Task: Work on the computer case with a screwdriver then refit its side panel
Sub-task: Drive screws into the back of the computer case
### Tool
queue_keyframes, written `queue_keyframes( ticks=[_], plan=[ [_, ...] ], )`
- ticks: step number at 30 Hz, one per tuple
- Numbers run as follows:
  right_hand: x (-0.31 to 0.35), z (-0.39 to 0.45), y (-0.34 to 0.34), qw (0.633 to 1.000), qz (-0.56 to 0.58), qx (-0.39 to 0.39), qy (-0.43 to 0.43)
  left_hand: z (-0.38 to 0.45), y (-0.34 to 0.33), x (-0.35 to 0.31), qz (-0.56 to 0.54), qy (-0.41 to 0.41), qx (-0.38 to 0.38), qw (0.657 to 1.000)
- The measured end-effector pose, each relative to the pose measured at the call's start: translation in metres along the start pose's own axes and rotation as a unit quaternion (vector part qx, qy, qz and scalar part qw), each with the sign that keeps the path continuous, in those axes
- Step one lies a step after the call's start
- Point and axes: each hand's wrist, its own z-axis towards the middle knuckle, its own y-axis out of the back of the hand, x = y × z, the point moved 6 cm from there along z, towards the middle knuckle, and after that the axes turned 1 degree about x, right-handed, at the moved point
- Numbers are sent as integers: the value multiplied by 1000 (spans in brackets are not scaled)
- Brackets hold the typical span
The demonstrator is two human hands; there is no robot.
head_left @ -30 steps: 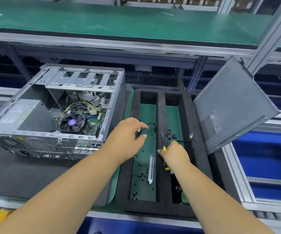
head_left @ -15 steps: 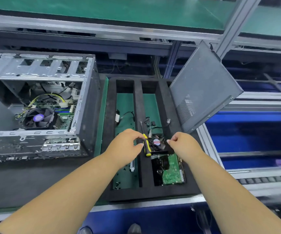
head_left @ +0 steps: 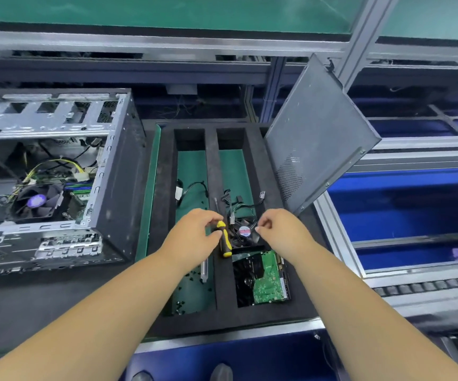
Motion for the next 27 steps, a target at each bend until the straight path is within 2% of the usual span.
queue_keyframes(
  ticks=[4,7,10,15,18,27],
  plan=[
    [25,28,-23,988,-115,46,88,2,11,8,12,22,-19,1000],
    [33,45,-49,957,-227,128,128,4,16,14,20,34,-27,999],
    [25,55,-74,923,-312,199,106,4,19,21,11,53,-41,998],
    [15,69,-95,892,-369,257,43,3,19,32,3,79,-50,996],
    [17,72,-96,880,-397,257,41,3,17,35,-5,91,-51,995],
    [26,73,-77,891,-383,224,97,10,20,32,-17,89,-54,994]
  ],
)
